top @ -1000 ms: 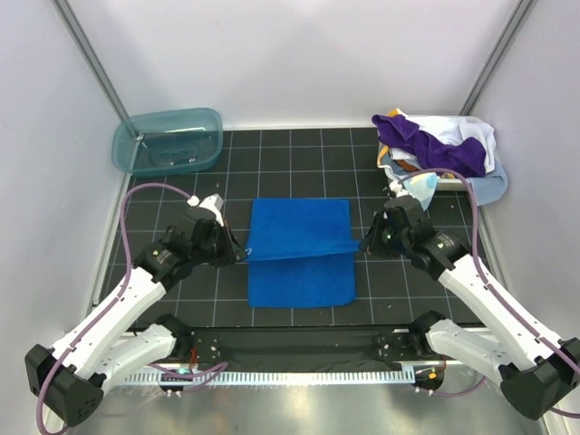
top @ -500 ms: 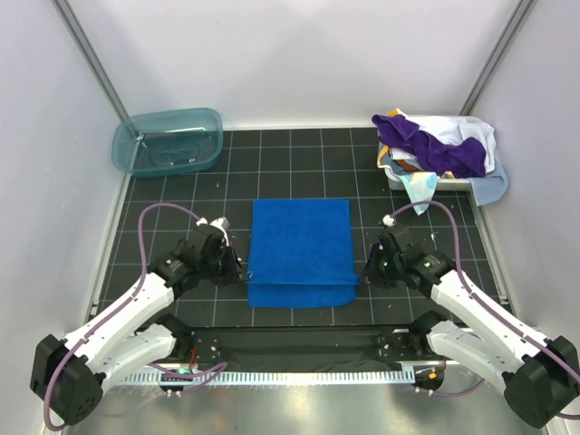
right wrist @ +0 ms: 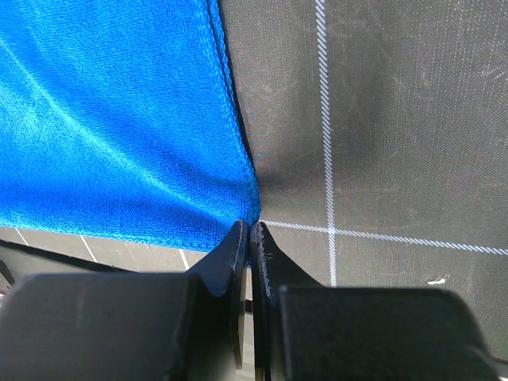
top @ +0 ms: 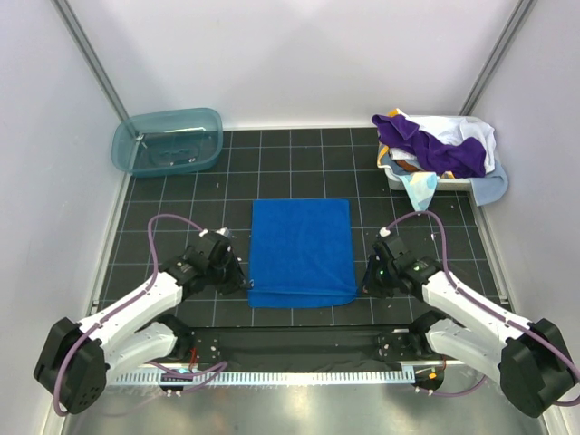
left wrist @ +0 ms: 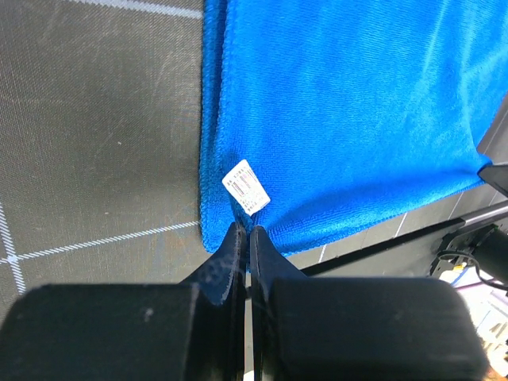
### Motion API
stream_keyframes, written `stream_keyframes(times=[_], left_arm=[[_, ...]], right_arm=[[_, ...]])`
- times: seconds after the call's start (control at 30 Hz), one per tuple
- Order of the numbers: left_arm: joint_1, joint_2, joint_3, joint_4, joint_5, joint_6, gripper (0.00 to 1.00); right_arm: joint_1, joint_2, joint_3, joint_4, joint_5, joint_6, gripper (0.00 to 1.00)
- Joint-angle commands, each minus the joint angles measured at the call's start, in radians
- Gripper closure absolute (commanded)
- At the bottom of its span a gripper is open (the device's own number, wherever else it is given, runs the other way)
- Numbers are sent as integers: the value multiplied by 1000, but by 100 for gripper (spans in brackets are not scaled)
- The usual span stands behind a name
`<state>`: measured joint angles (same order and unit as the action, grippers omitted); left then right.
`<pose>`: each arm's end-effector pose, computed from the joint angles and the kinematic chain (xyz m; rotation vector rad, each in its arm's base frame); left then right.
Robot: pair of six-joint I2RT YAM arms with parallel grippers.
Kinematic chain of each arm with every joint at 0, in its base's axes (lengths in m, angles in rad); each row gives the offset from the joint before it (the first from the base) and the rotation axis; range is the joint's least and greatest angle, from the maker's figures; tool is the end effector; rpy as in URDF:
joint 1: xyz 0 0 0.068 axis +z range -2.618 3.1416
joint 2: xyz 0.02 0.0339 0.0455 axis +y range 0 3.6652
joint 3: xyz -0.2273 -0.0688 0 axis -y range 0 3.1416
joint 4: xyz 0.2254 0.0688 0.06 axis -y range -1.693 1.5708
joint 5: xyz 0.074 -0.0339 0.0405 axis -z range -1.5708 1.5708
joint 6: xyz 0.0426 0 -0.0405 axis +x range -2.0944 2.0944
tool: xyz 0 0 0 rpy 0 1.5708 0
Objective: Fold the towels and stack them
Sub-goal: Fold the towel
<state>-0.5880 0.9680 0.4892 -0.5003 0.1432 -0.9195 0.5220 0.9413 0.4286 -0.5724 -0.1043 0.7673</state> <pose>0.1494 -0.1069 0.1537 -0.3899 2.6906 -0.7091 0.1420 0.0868 0.1360 0.3030 2.7506 0.5274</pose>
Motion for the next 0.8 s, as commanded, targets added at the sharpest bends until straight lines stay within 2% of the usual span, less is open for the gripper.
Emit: stream_keyframes(times=[0.0,0.43,0.53,0.57,0.63,0.77], left_arm=[[4,8,-20,14,-27,-19,100],[4,-20,-46,-15,36,-99,98],[4,-40,-38,-35,38,-105,94],[2,-44,-38,-35,47,-107,90],[4,-49,-37,-41,53,-107,89],[4,-61,-23,-70,53,-104,81]], right_arm=[[-2,1,-8,-20,41,0,95],[-2,-42,12,-69,26,-8,88],[-2,-44,19,-75,22,-10,87],[-2,-42,21,-73,21,-11,86],[0,-42,22,-75,15,-11,84],[-2,-58,32,-83,9,-14,75]])
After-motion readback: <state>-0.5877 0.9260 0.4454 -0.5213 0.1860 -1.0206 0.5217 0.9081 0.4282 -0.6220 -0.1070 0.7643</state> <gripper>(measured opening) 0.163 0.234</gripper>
